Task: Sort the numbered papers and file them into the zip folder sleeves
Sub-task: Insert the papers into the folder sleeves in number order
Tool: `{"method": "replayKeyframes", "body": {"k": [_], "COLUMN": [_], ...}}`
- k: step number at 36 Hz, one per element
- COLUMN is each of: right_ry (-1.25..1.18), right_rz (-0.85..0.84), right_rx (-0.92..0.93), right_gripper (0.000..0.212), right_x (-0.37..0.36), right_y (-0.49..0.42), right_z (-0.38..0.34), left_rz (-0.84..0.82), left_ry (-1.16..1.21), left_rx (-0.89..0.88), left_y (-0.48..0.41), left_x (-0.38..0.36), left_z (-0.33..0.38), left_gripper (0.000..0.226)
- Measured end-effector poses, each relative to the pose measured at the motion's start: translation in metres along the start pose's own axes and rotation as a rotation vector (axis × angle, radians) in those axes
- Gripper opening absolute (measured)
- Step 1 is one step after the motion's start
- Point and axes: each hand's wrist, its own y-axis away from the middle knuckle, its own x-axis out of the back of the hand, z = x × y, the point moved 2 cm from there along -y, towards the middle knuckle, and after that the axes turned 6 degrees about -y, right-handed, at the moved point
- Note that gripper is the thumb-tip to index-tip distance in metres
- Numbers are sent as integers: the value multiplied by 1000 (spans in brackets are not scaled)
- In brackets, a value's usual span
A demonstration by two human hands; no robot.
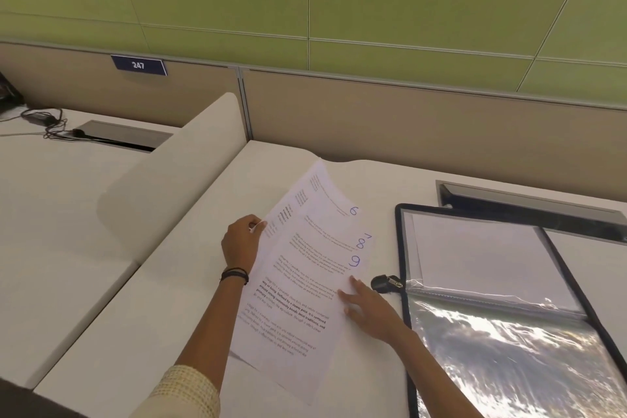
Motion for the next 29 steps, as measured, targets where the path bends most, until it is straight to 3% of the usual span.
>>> {"method": "replayKeyframes", "body": {"k": [4,7,9,18,29], "right_ry": [23,55,75,17,-333], "right_rz": [-8,7,28,97,452], "right_rx": [-5,-30,-27,-16,108], "right_gripper": [122,69,49,47,35], "right_x": [-2,-2,-2,4,31], "right_y": [0,1,1,5,36], "right_z": [-1,-7,-7,-3,26], "left_rz": [92,187,240,362,456], "left_ry": [-87,-215,-266,-288,-168], "left_rx": [-114,-228,-294,-490,-624], "left_y": [-5,-5,-4,-1,23], "left_x": [13,24,32,65,88], "left_z": [9,18,24,57,114], "left_gripper": [17,13,10,6,14]}}
